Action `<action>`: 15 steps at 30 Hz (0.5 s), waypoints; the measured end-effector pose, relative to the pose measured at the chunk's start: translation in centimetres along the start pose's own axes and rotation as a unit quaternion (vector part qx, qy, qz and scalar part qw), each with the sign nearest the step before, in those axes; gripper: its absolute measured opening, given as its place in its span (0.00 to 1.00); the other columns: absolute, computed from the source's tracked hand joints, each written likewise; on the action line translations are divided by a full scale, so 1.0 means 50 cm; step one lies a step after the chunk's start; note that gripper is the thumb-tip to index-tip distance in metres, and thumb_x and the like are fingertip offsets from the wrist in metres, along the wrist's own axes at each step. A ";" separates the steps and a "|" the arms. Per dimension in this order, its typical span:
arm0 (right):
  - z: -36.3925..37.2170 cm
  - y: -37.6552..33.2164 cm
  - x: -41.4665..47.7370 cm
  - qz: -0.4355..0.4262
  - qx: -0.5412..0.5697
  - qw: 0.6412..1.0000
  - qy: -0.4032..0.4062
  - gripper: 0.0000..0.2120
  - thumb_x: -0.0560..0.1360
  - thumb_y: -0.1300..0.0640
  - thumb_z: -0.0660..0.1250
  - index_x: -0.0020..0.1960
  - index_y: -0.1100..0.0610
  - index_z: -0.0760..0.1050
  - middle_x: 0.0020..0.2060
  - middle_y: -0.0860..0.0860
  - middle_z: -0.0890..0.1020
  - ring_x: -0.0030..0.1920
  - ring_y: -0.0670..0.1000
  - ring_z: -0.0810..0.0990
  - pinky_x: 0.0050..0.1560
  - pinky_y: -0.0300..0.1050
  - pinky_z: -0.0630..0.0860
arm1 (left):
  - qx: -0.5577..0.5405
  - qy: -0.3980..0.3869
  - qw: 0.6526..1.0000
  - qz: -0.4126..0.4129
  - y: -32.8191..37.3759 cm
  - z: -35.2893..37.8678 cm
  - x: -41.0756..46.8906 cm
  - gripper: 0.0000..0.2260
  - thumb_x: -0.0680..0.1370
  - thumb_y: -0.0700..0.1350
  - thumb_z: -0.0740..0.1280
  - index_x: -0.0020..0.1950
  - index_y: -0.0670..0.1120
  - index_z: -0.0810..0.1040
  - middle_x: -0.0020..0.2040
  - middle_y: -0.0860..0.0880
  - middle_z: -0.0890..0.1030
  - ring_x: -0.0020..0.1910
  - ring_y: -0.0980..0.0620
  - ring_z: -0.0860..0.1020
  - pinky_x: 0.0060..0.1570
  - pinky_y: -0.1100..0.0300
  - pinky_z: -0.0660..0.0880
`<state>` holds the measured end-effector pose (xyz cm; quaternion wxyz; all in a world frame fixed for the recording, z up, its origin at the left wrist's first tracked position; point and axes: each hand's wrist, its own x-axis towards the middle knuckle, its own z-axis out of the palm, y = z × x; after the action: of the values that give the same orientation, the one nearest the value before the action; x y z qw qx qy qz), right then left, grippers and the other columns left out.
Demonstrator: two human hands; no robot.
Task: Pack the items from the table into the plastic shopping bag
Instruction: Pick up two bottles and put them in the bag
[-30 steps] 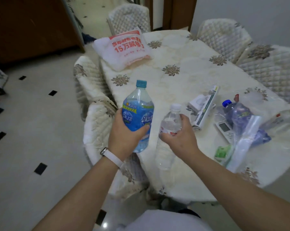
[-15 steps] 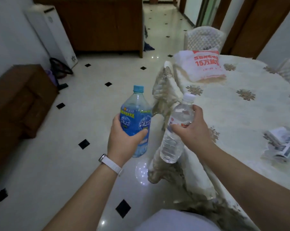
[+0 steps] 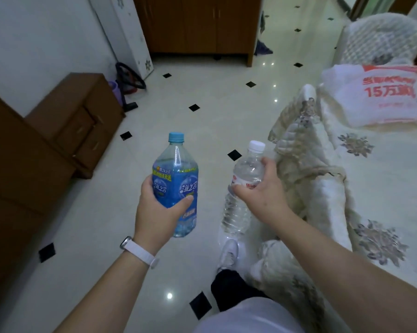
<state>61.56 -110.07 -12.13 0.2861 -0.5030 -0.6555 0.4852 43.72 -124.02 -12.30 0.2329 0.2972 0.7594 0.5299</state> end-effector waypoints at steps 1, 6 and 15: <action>0.010 0.001 0.038 0.004 0.002 1.000 -0.002 0.34 0.66 0.57 0.77 0.61 0.42 0.60 0.49 0.40 0.77 0.42 0.34 0.77 0.39 0.28 0.69 | 0.004 0.002 1.000 -0.002 -0.002 0.010 0.038 0.31 0.67 0.42 0.79 0.62 0.58 0.67 0.55 0.63 0.78 0.49 0.68 0.79 0.46 0.67 0.74; 0.032 -0.020 0.242 0.021 0.019 1.000 0.007 0.32 0.66 0.59 0.76 0.60 0.42 0.61 0.47 0.40 0.77 0.42 0.34 0.77 0.39 0.29 0.69 | 0.031 -0.016 0.999 -0.004 0.039 0.077 0.240 0.31 0.67 0.41 0.79 0.62 0.57 0.67 0.55 0.63 0.77 0.49 0.70 0.78 0.46 0.71 0.74; -0.023 -0.086 0.527 0.012 0.019 0.998 0.060 0.35 0.64 0.57 0.77 0.65 0.47 0.62 0.52 0.44 0.76 0.48 0.44 0.78 0.49 0.40 0.73 | 0.023 -0.065 0.997 0.038 0.149 0.205 0.517 0.32 0.67 0.40 0.79 0.65 0.53 0.67 0.58 0.59 0.78 0.52 0.66 0.79 0.46 0.72 0.76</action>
<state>52.20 -85.05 -10.73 0.3288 -0.5340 -0.6213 0.4699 33.59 -97.19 -9.65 0.2549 0.3651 0.7424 0.5005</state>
